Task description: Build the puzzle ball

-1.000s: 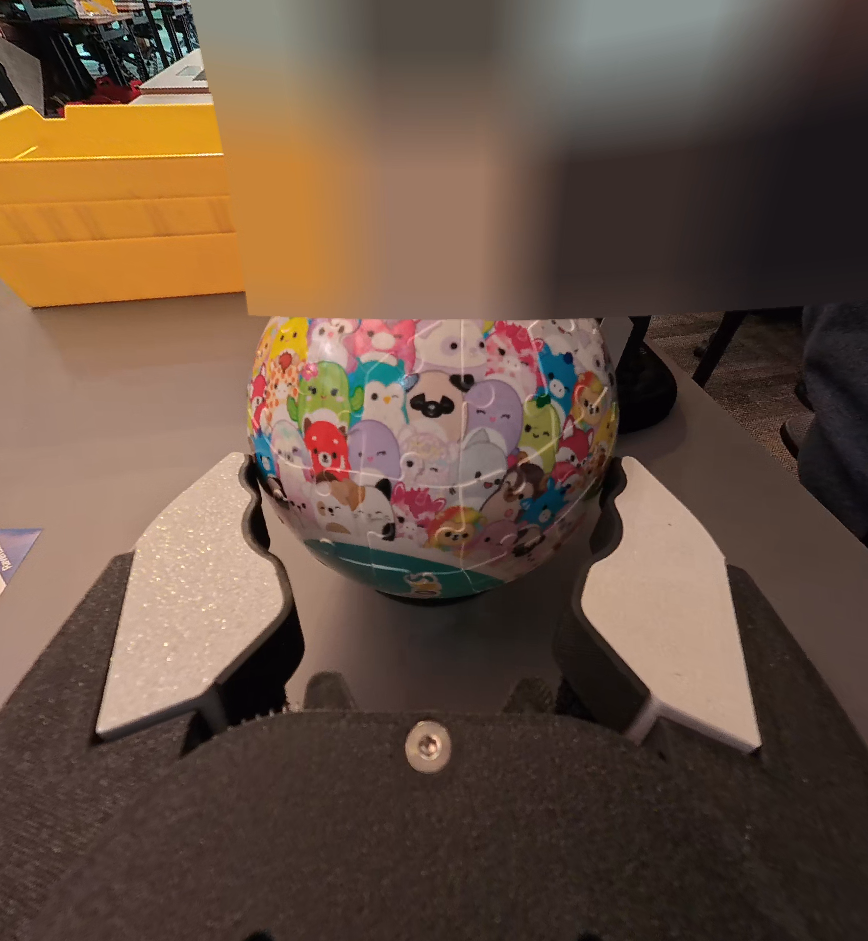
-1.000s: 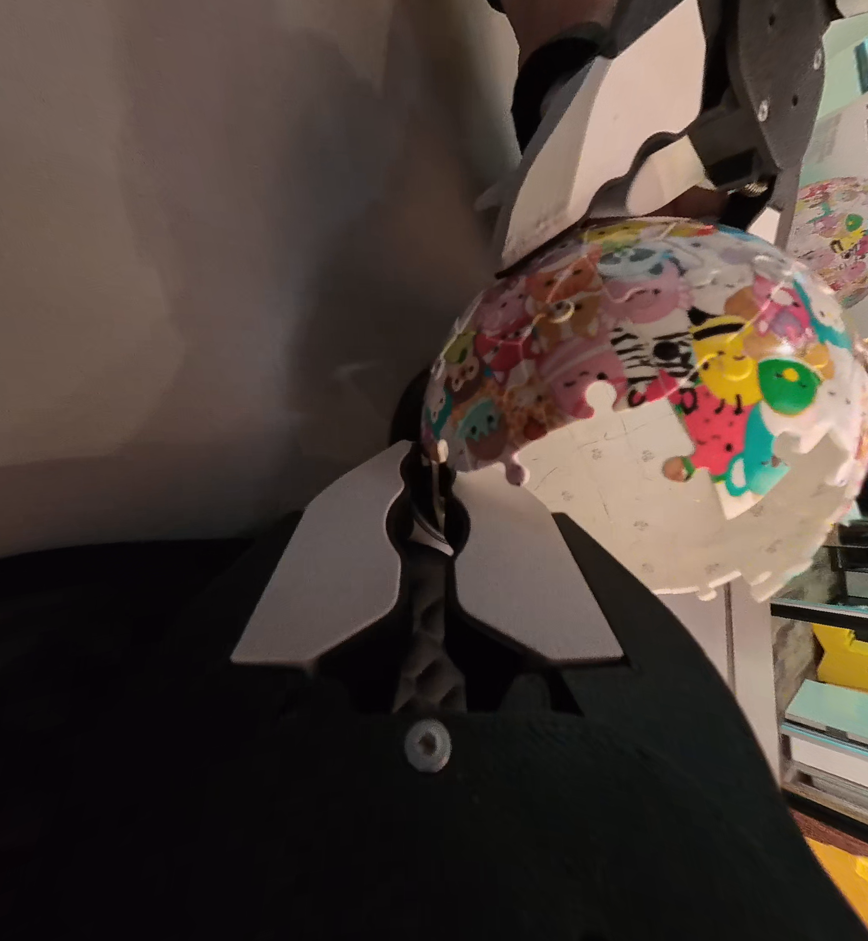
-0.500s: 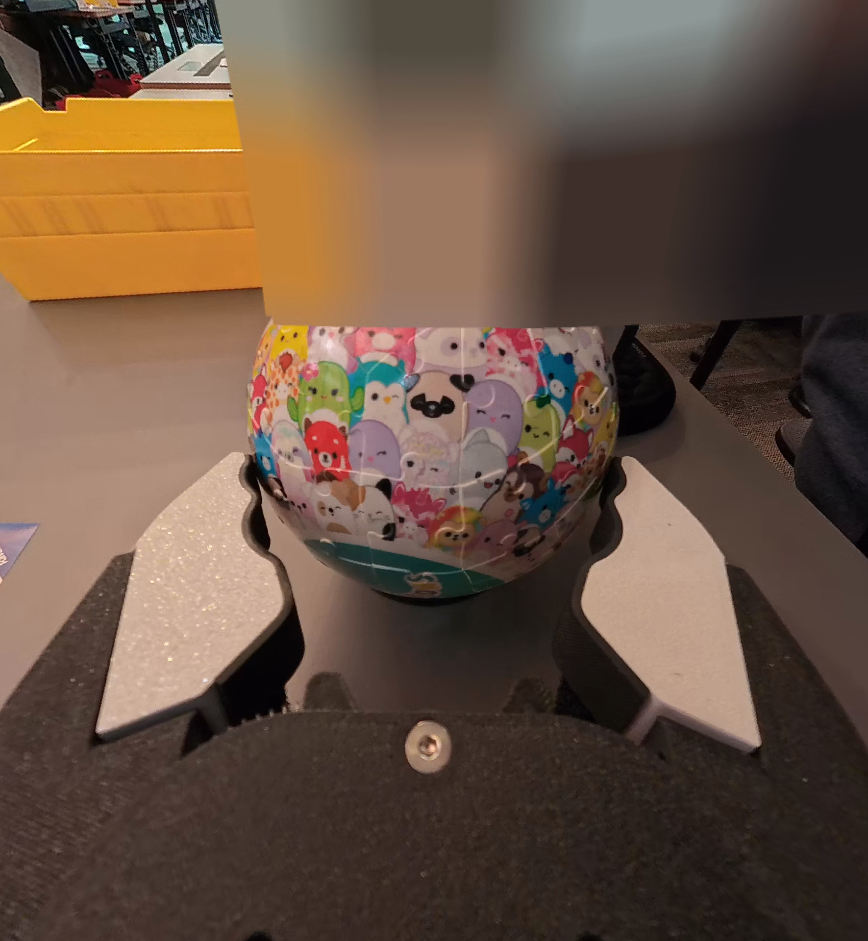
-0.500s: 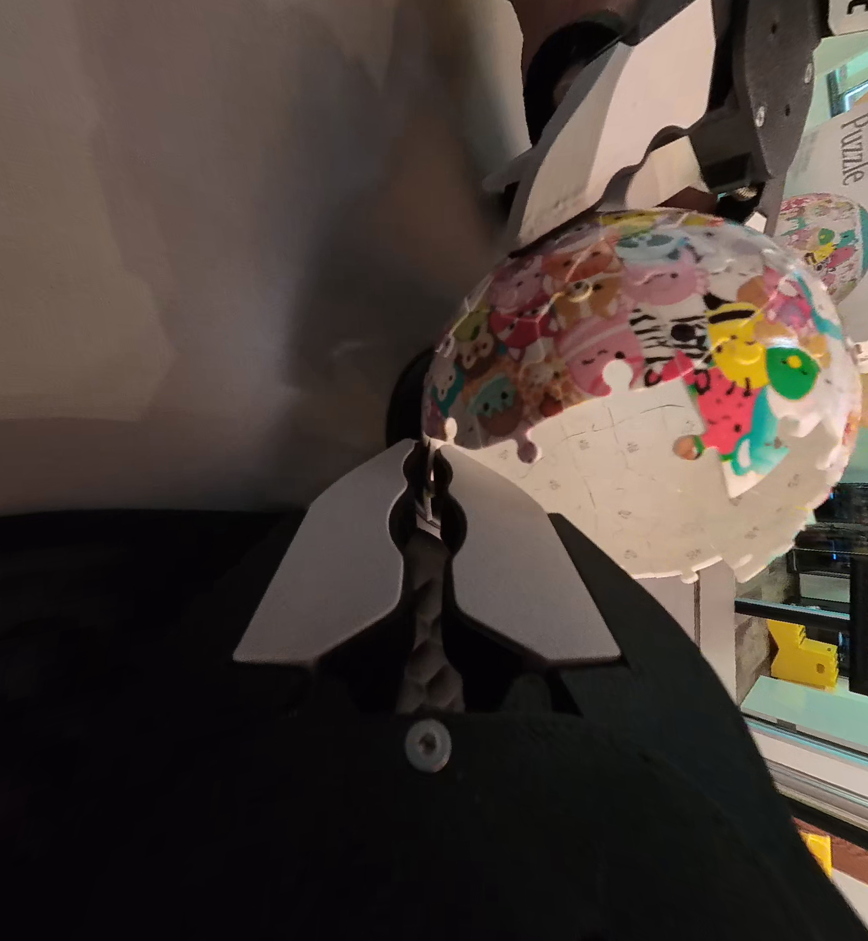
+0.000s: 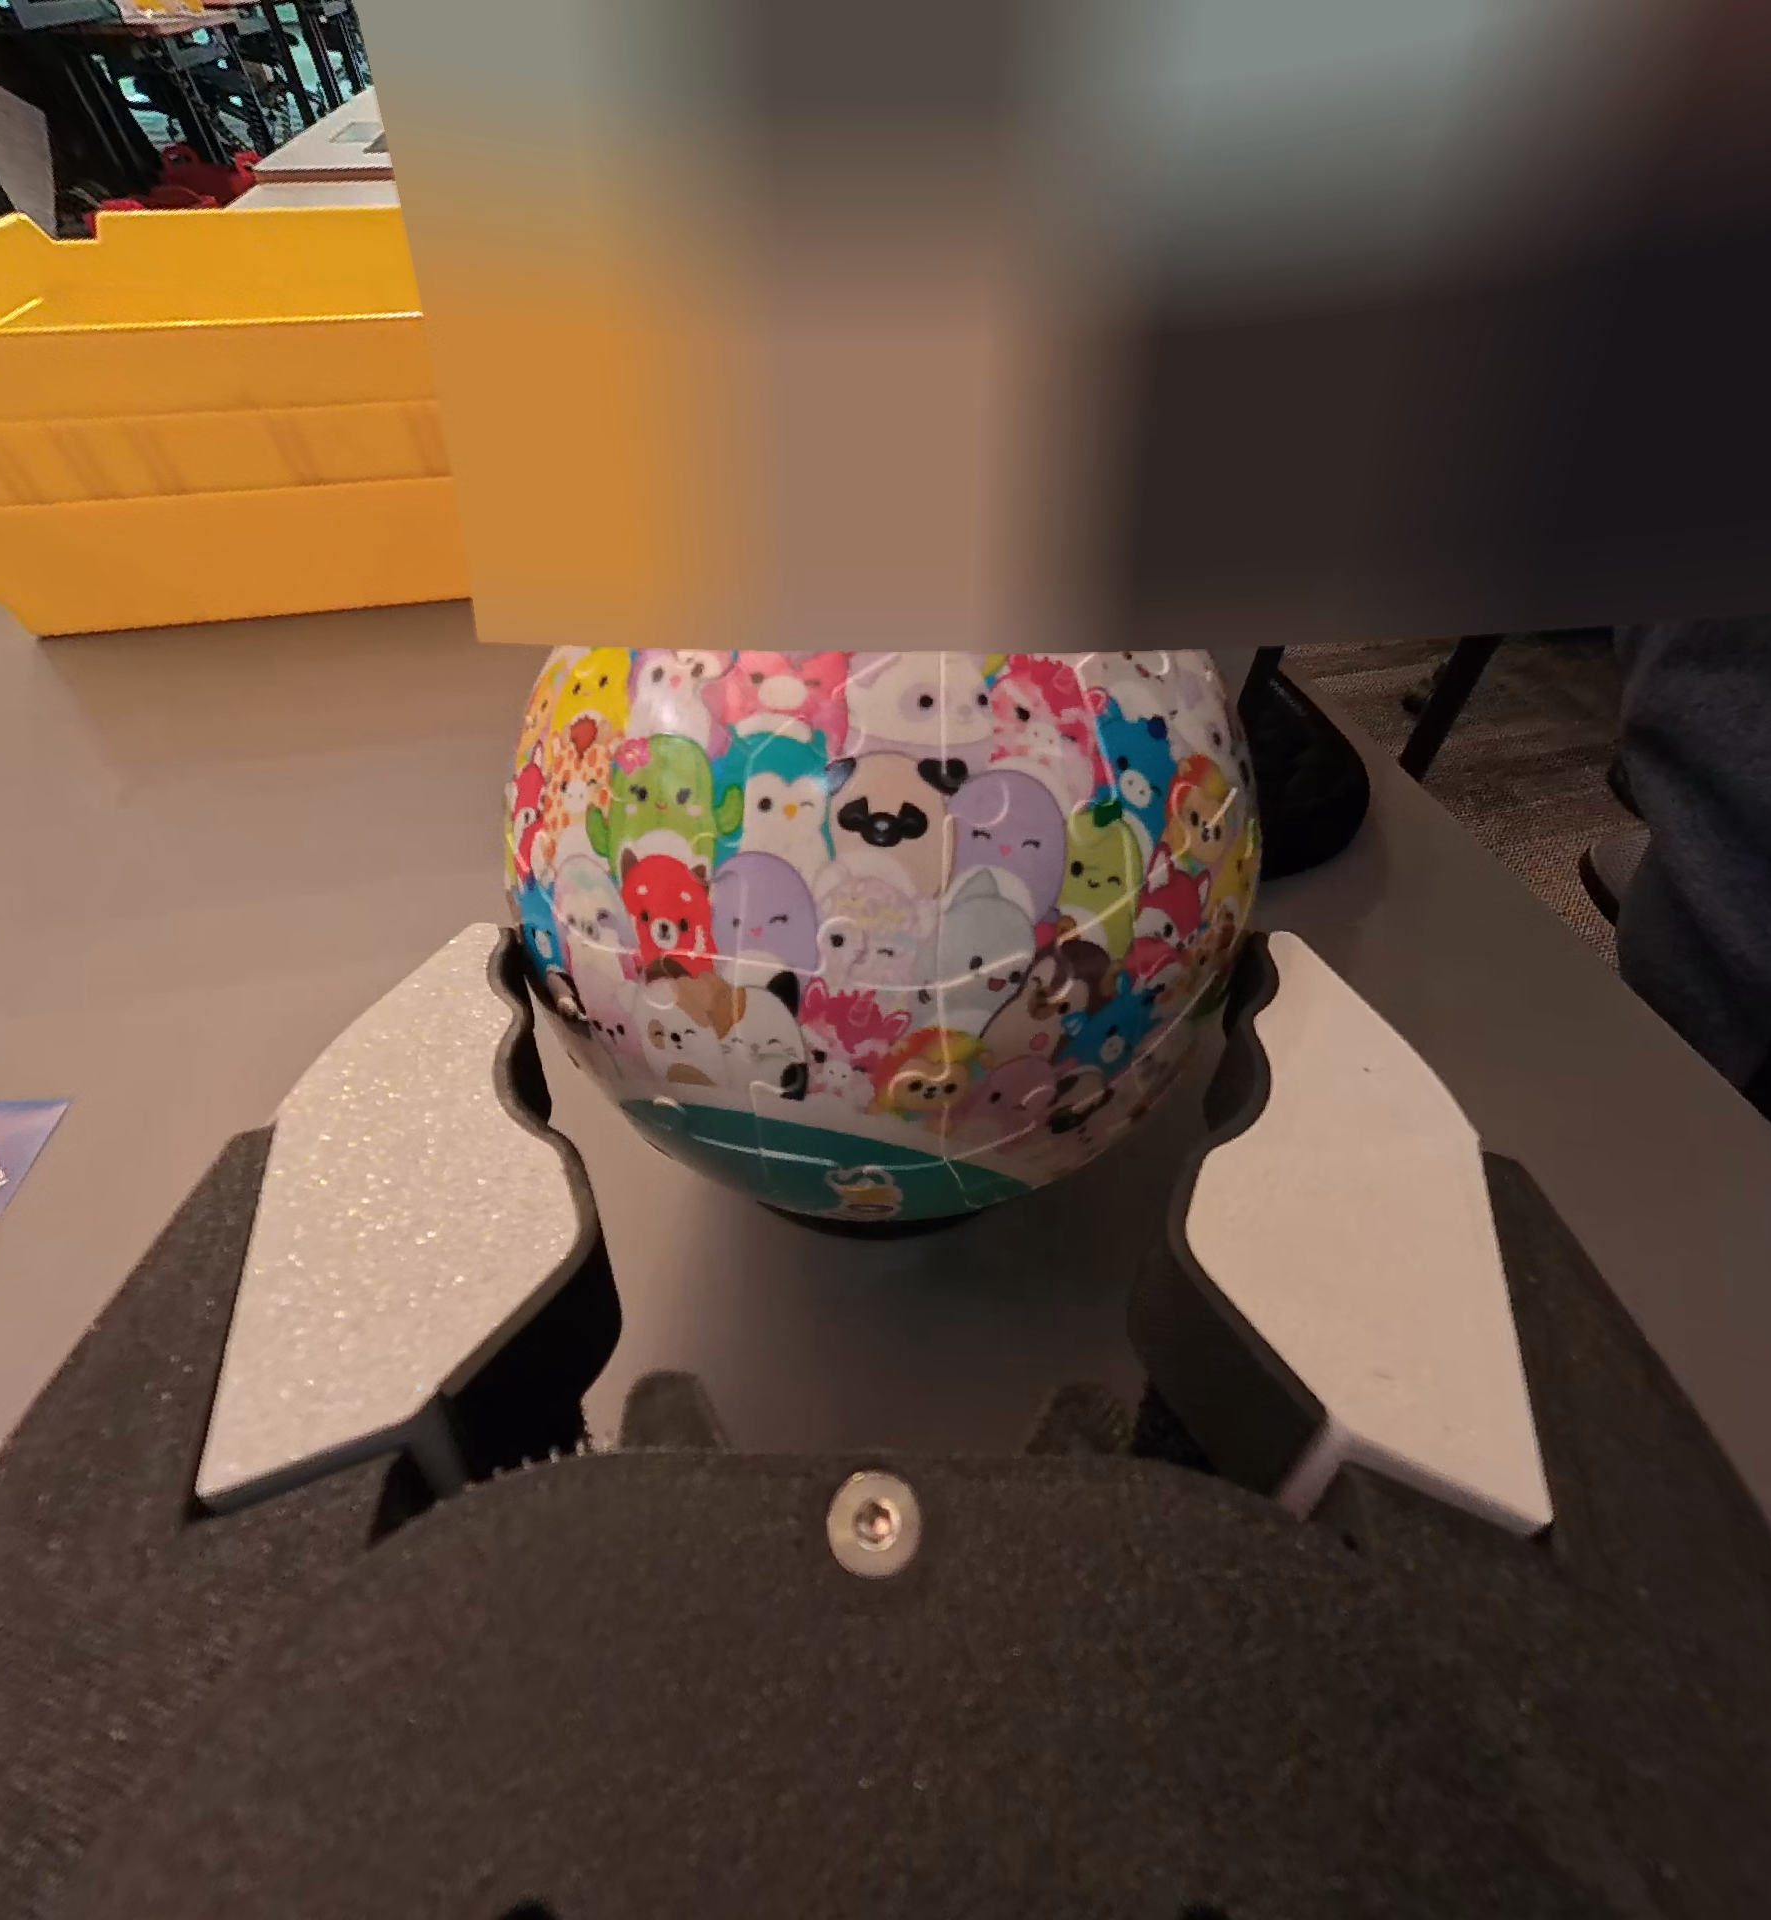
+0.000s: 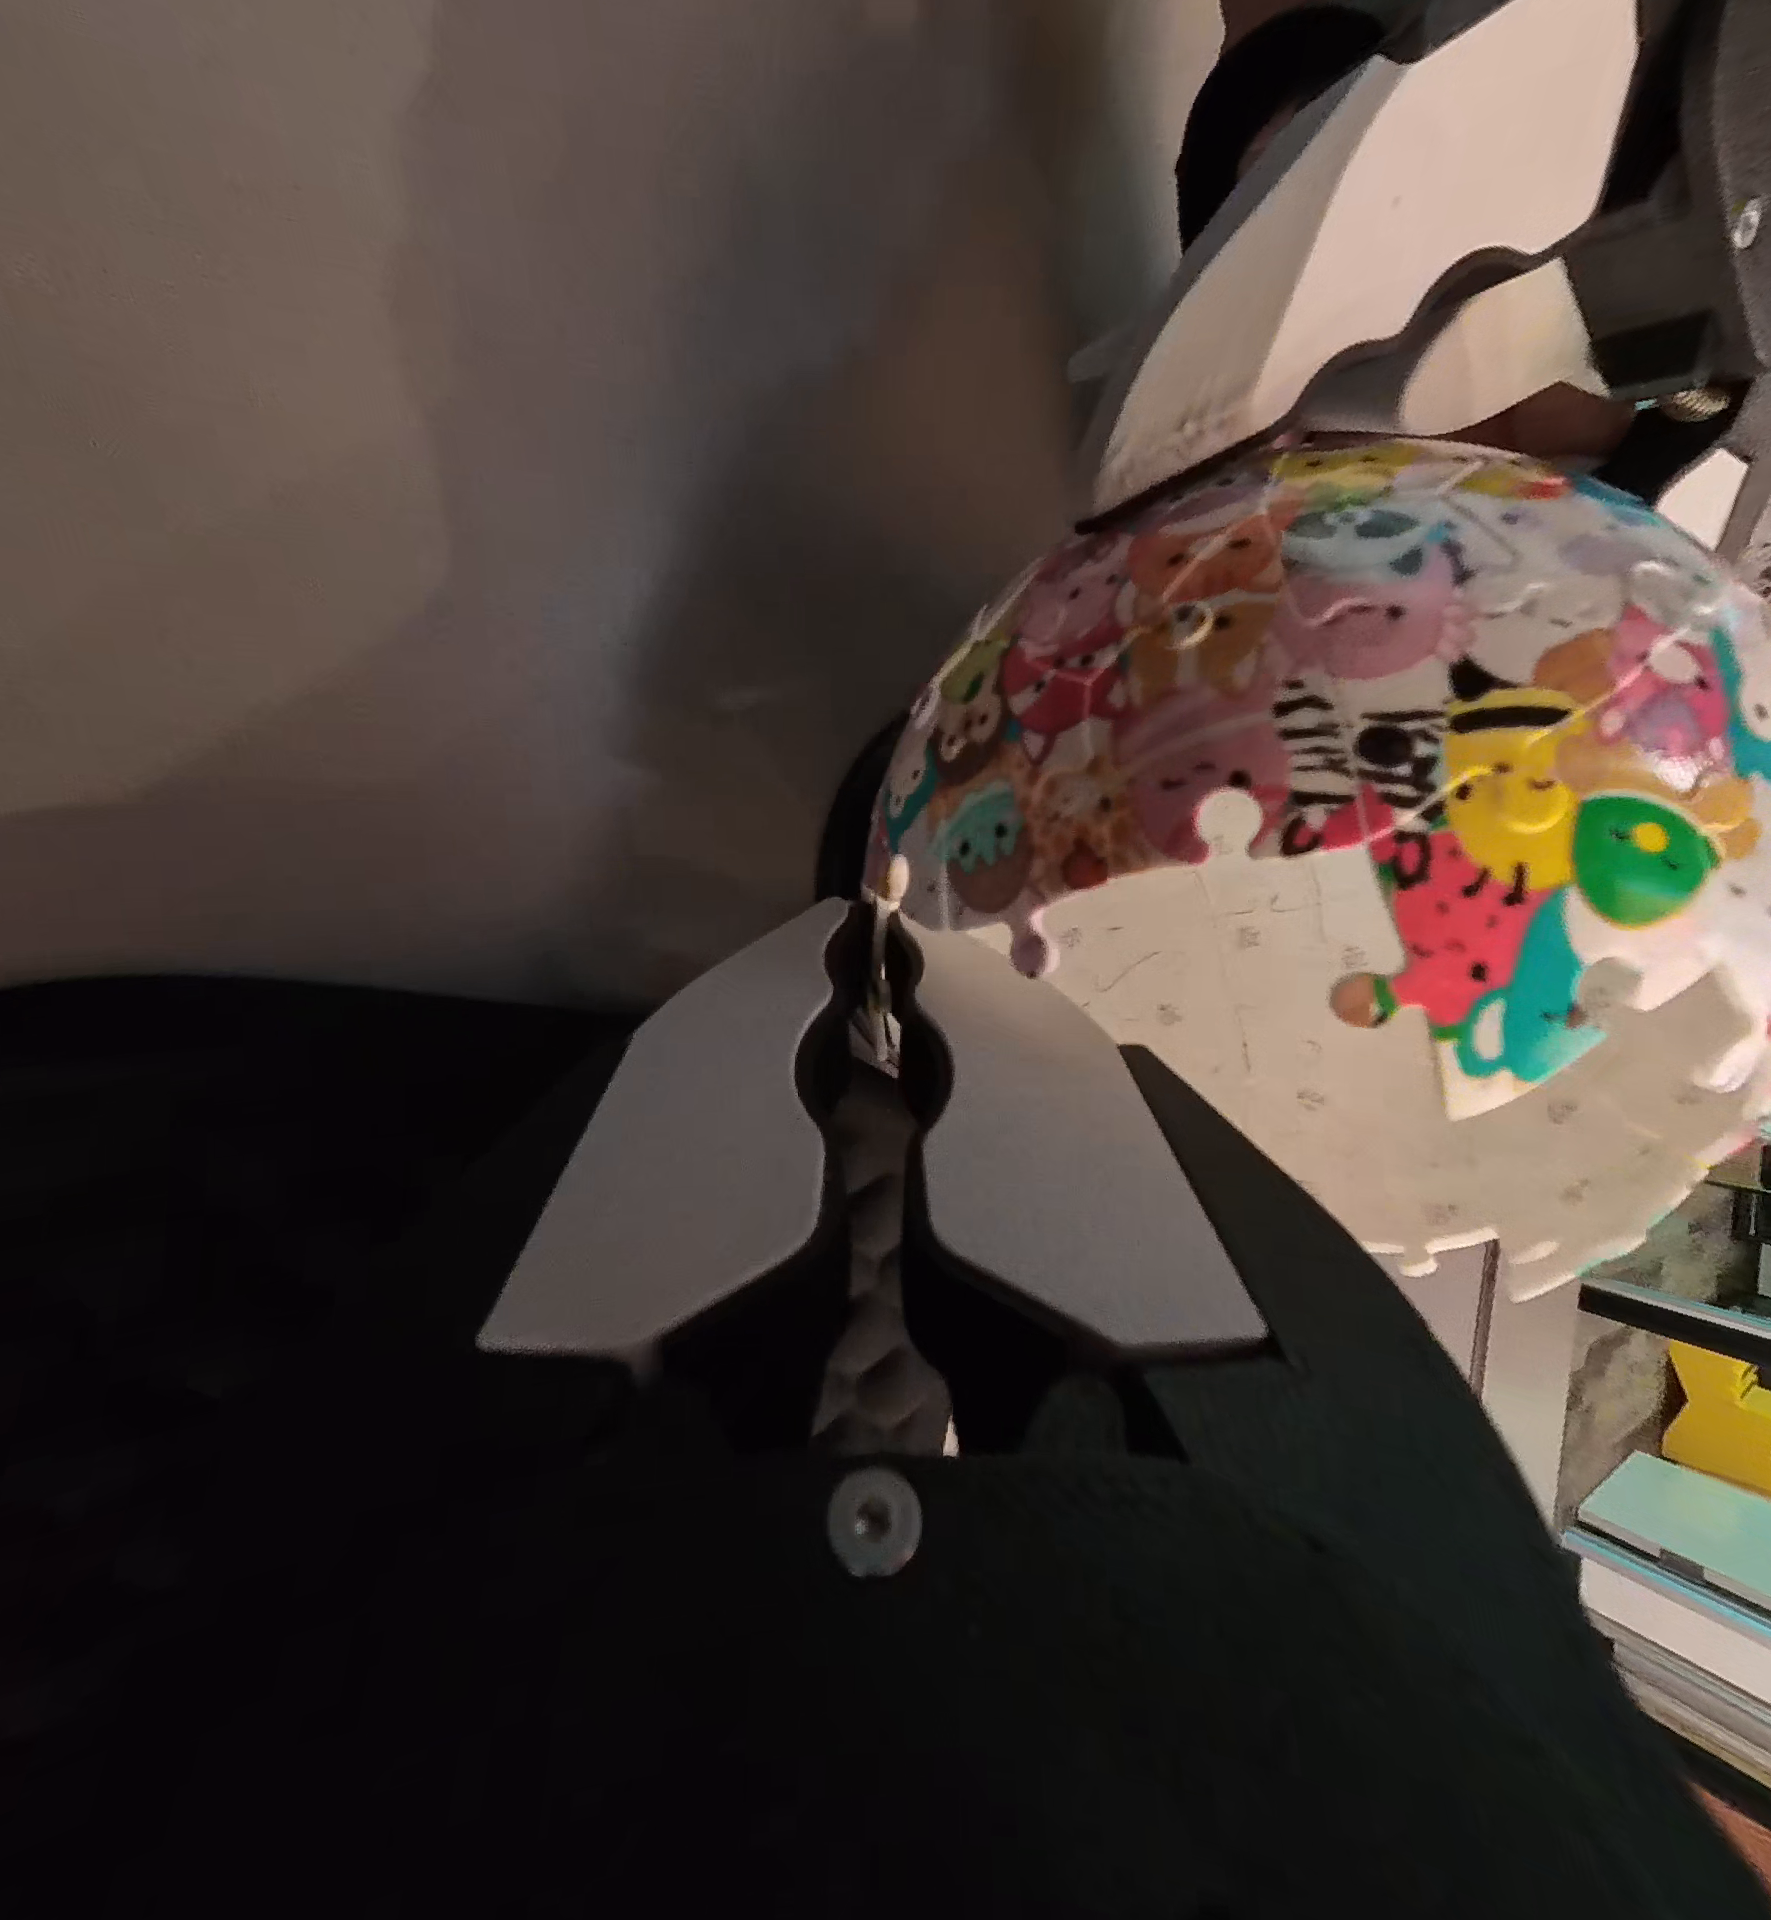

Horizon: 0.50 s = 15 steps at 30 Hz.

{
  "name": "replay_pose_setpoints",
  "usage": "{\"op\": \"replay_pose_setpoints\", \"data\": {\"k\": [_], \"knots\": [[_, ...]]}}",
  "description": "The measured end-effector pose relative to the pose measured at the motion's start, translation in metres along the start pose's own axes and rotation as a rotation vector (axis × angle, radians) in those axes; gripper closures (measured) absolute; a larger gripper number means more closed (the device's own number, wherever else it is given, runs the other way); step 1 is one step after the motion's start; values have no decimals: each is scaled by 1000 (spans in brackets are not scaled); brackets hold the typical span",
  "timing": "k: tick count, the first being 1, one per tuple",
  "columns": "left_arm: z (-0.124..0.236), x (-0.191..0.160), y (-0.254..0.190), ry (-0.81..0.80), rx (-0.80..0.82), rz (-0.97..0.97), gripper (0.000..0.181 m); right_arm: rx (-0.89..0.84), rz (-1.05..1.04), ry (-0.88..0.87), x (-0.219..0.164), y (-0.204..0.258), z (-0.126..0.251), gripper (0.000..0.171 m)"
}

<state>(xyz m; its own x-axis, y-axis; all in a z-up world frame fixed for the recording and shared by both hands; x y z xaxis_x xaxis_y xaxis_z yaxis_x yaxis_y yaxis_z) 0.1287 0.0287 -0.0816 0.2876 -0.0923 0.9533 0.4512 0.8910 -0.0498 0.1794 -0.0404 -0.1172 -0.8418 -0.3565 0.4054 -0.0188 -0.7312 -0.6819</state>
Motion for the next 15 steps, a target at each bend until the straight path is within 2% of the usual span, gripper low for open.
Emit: {"op": "replay_pose_setpoints", "data": {"k": [12, 15], "knots": [[0, 1, 0, -3, 2, 1, 57, 36, -9, 53, 0, 0, -3, 165], [0, 1, 0, -3, 3, 4, 57, 88, -48, 75, -5, 3, -7, 154]]}}
Point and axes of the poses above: each gripper's, where its closed fingertips meet, z back along the fingers, x out of its top, y = z × x across the jaws, the point moved 3 cm from there along z, back along the fingers, and after that the axes turned 8 degrees about -x, right-handed, at the moved point
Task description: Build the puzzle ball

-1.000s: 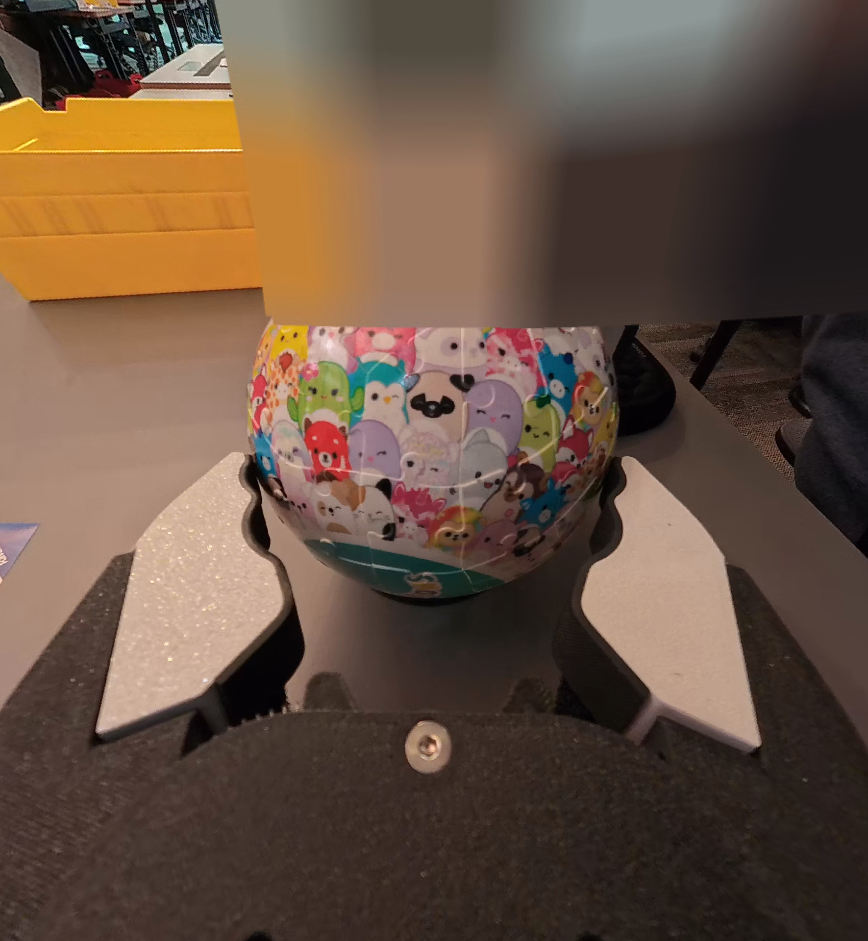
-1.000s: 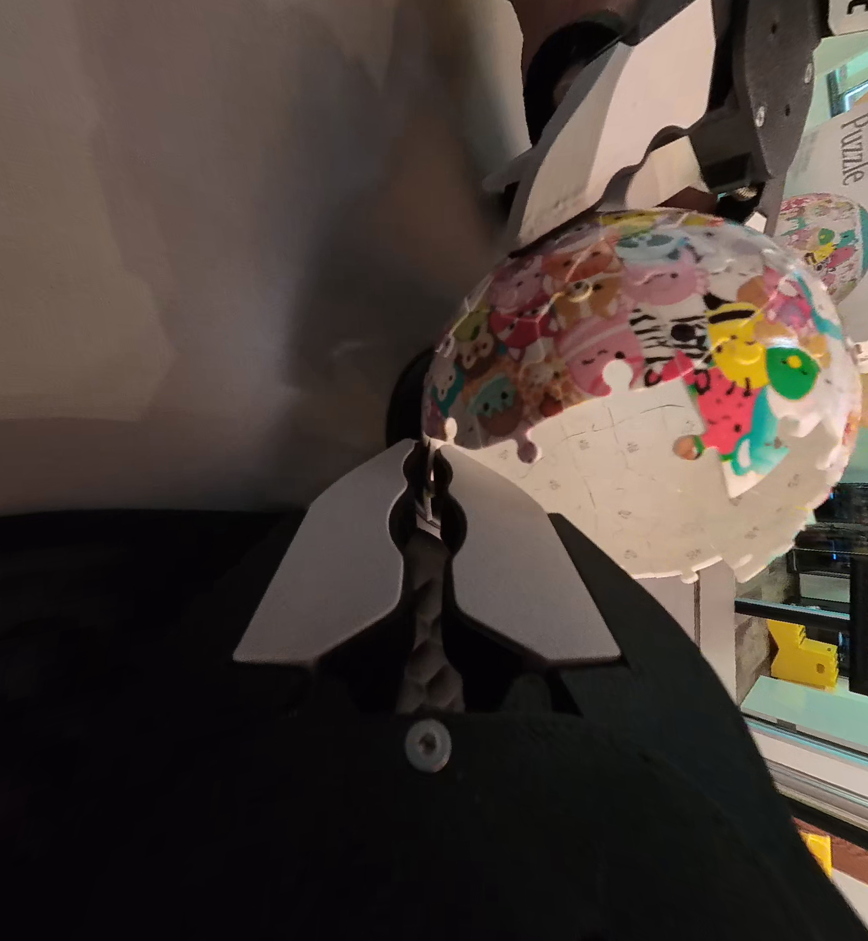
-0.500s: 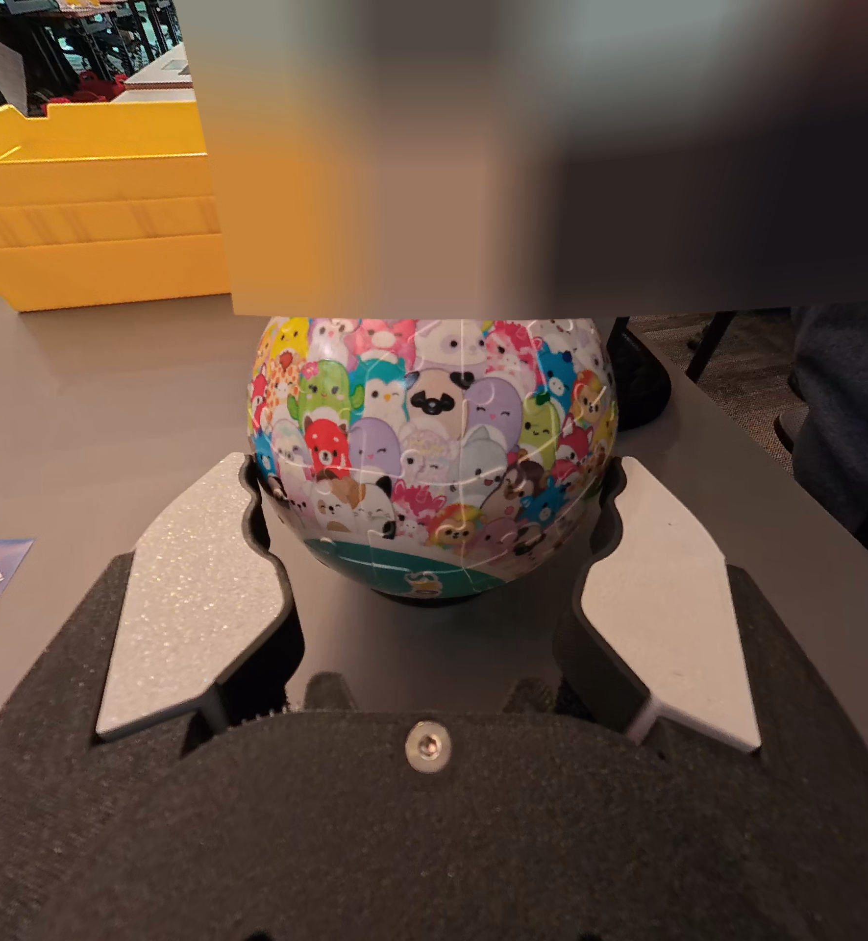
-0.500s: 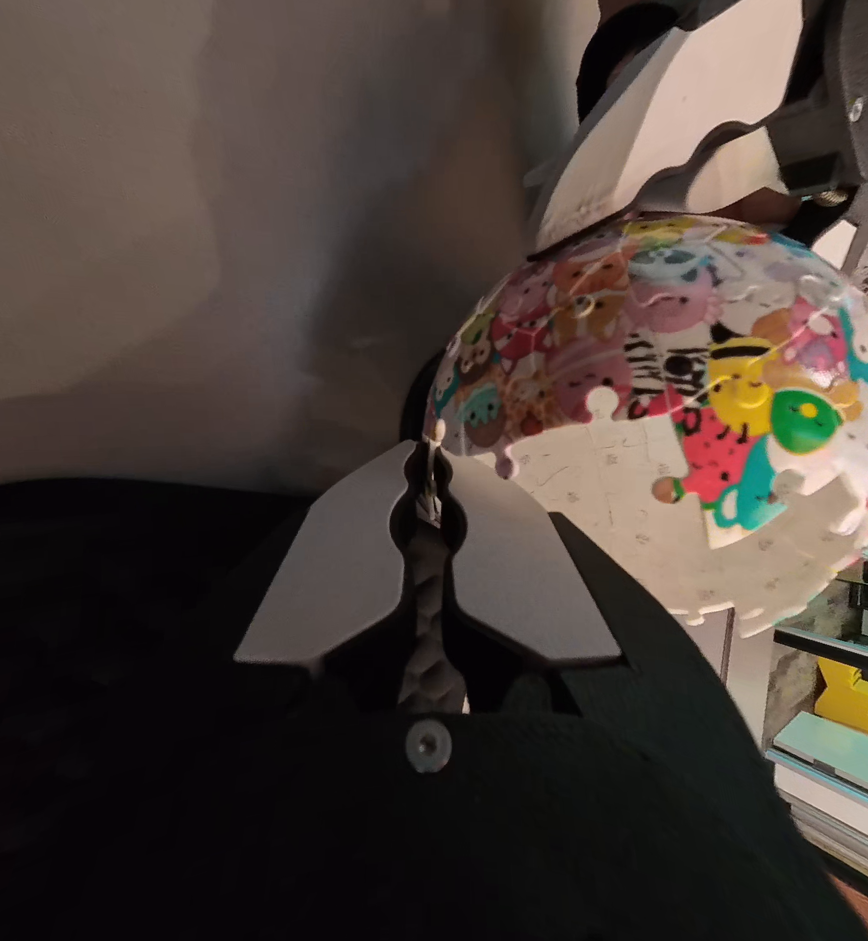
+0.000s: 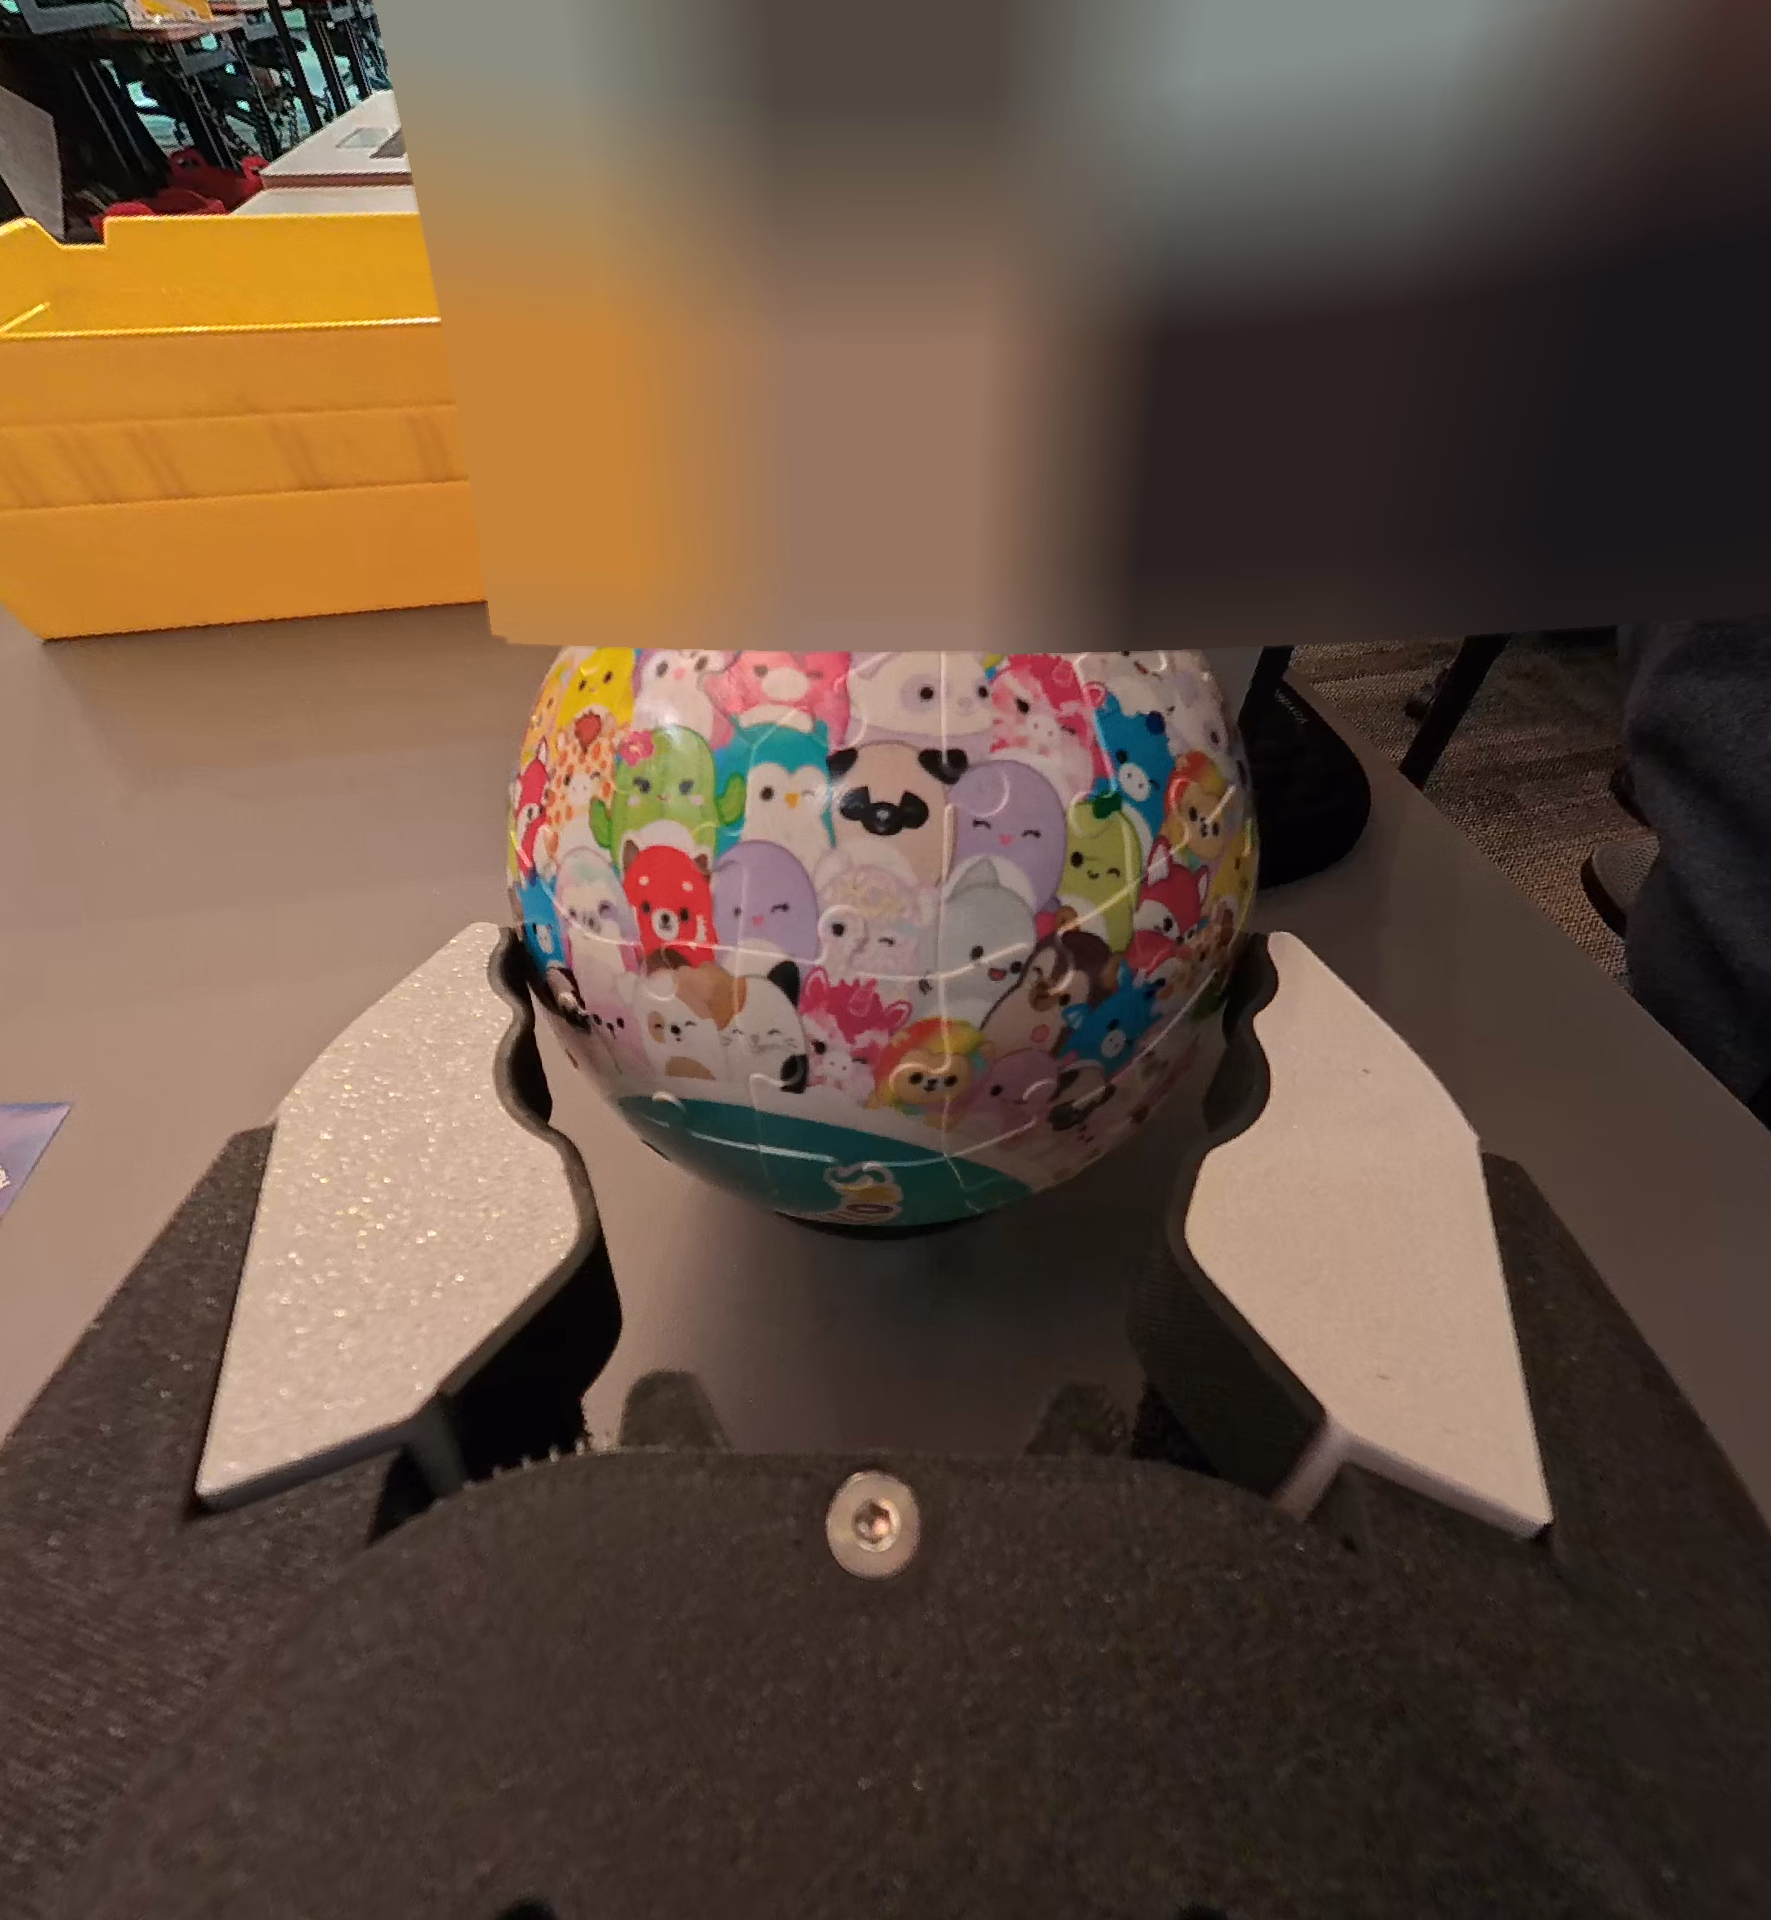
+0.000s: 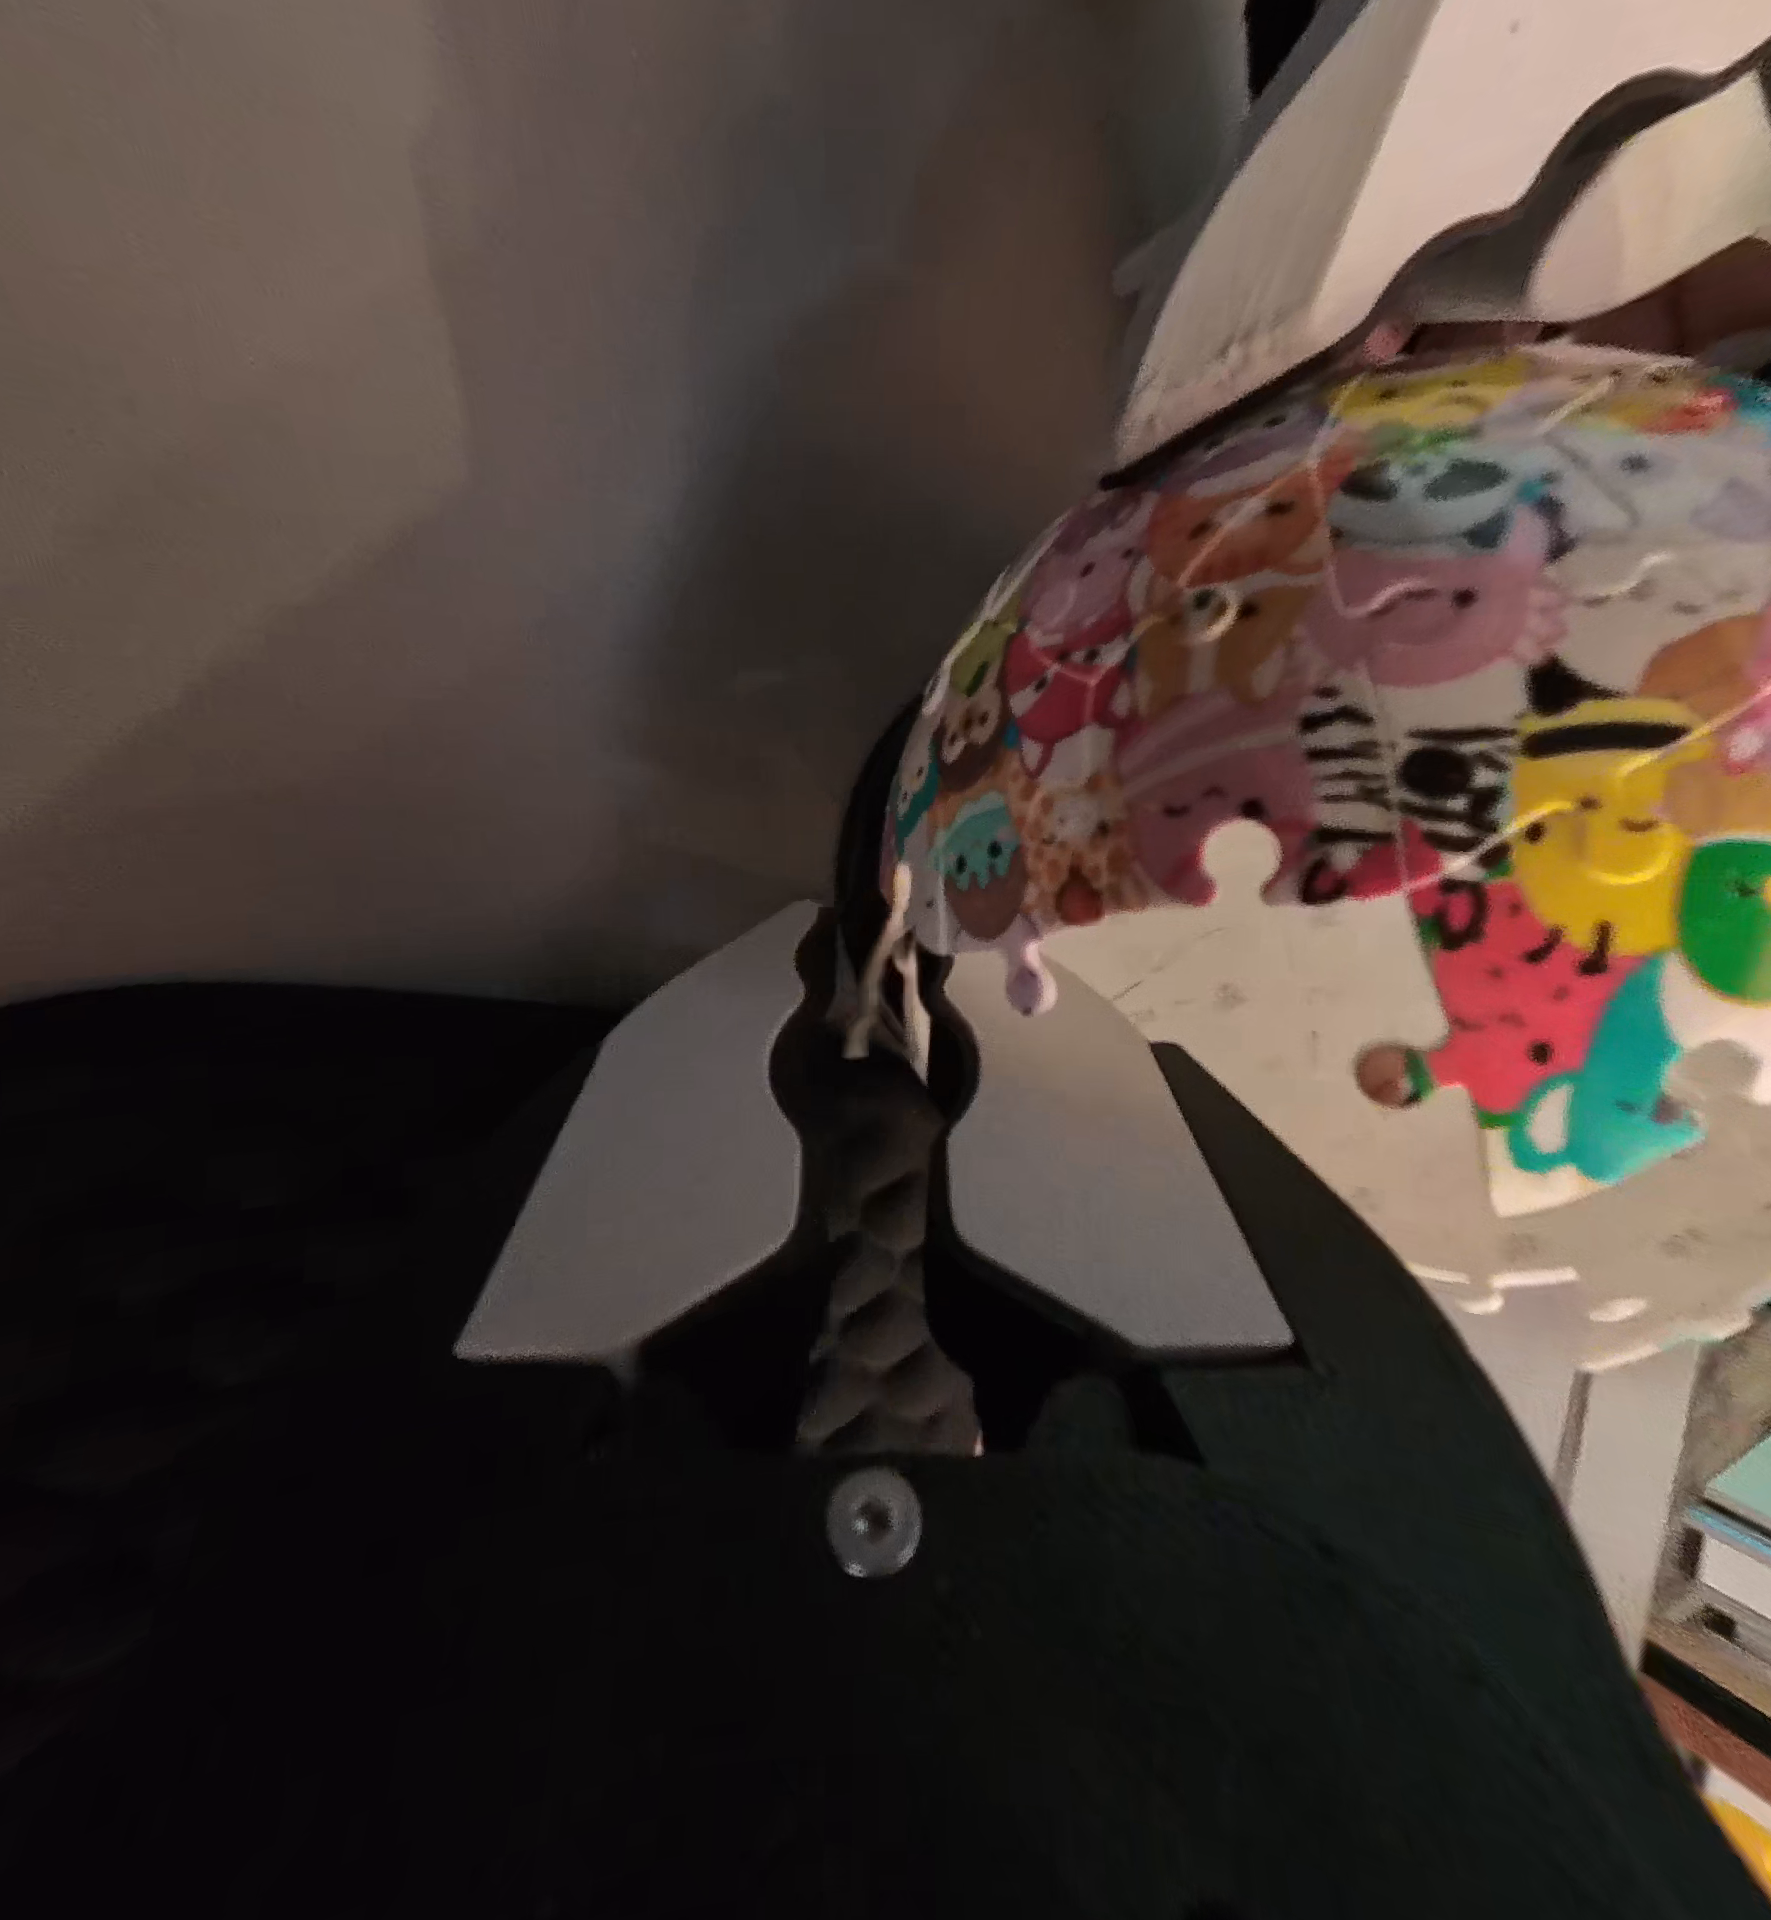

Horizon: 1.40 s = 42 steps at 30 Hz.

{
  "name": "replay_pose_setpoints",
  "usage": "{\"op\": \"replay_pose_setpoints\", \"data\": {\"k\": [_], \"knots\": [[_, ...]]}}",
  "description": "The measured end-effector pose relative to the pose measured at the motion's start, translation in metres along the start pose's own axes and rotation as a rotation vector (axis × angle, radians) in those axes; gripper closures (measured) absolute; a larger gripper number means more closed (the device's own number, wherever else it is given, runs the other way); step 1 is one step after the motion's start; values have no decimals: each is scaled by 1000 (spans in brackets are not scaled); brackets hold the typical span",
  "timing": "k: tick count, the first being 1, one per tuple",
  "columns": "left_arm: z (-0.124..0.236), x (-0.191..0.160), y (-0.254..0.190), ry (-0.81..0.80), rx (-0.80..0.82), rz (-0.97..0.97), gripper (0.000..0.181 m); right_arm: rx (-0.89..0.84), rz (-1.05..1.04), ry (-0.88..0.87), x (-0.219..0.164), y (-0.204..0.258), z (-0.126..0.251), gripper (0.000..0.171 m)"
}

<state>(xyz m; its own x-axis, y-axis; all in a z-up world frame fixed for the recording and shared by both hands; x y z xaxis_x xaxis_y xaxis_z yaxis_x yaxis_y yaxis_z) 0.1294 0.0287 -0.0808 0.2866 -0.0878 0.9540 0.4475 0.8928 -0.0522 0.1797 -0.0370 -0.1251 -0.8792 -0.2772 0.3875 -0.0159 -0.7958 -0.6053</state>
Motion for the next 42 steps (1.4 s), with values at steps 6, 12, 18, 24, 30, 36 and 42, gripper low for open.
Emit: {"op": "replay_pose_setpoints", "data": {"k": [6, 12, 18, 24, 30, 36, 42], "knots": [[0, 0, 0, -3, -4, 9, 57, 36, -19, -38, 1, -1, -1, 155], [-1, 1, 0, -7, -6, 15, 57, -4, 10, -20, 2, -2, -2, 161], [-1, 1, 0, -4, -4, 12, 57, -42, 101, 34, 2, -2, -2, 160], [-1, 0, 0, -1, -2, 12, 57, -73, 77, 26, 1, -3, -2, 161], [-1, -2, 0, 5, -3, 13, 57, -129, 45, 3, -1, -3, 3, 161], [-1, -1, 0, 3, -3, 12, 58, -166, -18, -54, -4, -6, 9, 162], [-1, -2, 1, 2, -2, 14, 58, -177, -48, -96, -6, -5, 13, 163]]}}
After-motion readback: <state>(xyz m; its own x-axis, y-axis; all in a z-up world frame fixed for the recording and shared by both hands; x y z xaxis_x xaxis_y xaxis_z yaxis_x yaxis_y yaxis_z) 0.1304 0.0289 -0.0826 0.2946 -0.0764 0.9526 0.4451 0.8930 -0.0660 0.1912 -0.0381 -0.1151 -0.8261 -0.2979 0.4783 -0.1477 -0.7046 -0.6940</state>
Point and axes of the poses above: each gripper's, where its closed fingertips meet, z back along the fingers, x out of its top, y = z × x across the jaws, the point moved 3 cm from there along z, back along the fingers, and after that the axes turned 8 degrees about -x, right-handed, at the moved point
